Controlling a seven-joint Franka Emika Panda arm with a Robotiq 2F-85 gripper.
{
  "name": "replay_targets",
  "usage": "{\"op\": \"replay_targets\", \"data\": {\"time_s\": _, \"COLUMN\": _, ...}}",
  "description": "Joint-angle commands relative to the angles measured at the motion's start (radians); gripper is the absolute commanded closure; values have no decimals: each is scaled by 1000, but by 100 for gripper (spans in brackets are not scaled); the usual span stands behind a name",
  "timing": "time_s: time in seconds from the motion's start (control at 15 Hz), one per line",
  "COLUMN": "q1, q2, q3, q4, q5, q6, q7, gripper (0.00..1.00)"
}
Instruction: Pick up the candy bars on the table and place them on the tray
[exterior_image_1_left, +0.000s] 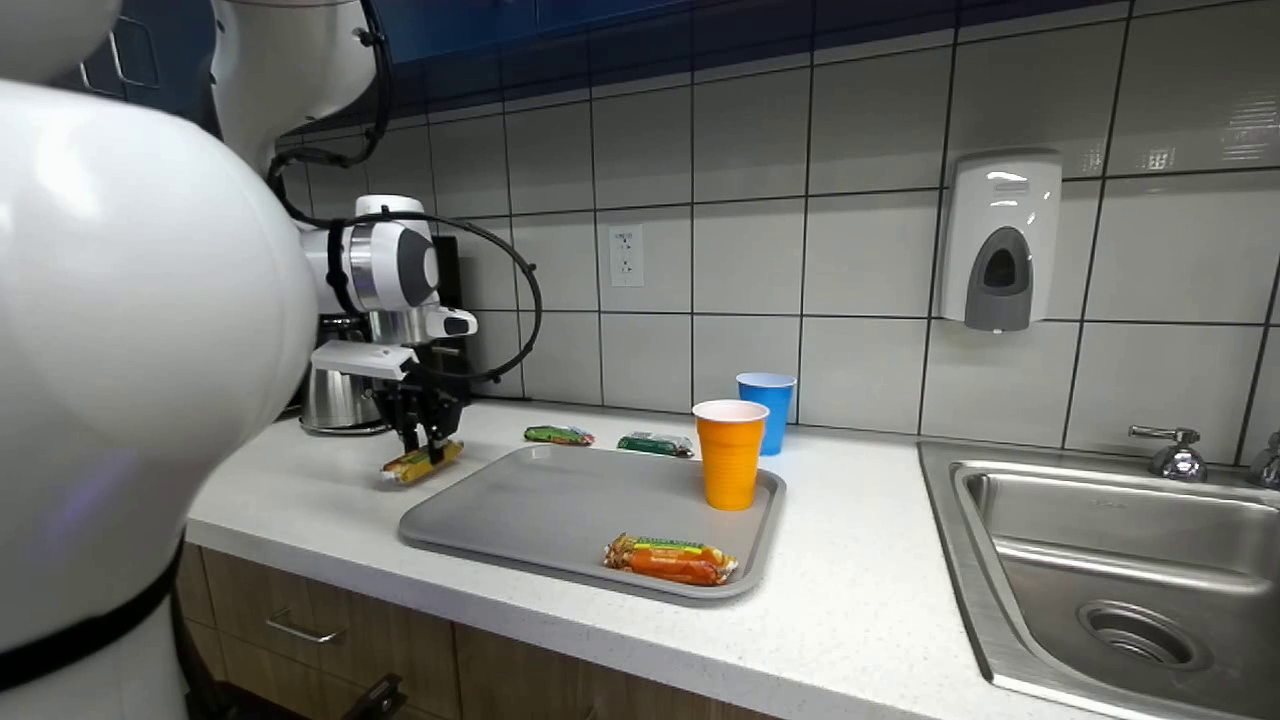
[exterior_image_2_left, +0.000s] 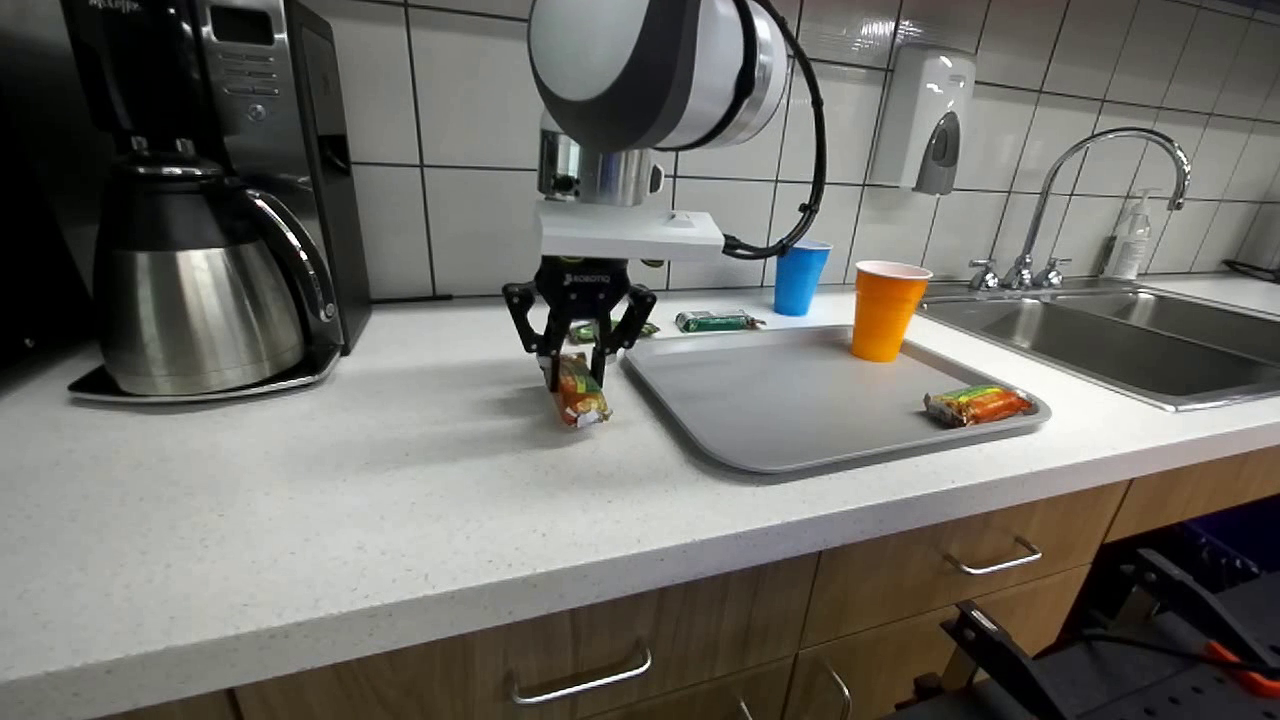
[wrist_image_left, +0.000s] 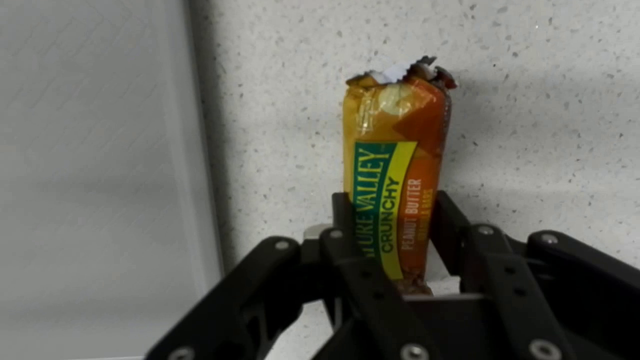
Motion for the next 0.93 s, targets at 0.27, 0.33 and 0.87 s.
{"op": "replay_targets", "data": {"time_s": 0.27, "q1": -37, "q2": -169, "q3": 12, "q4": -133, "q5": -8, "q6": -30, "q7": -2, "gripper": 83}}
{"op": "replay_targets", "data": {"time_s": 0.33, "q1": -44, "q2": -185, "q3": 14, "q4": -144, "q5": -7, "q6": -36, "q7": -3, "gripper": 83}}
{"op": "replay_targets", "data": {"time_s": 0.87, "q1": -120, "q2": -293, "q3": 17, "q4": -261, "q5": -9, "q6": -36, "q7": 4, "gripper": 83}}
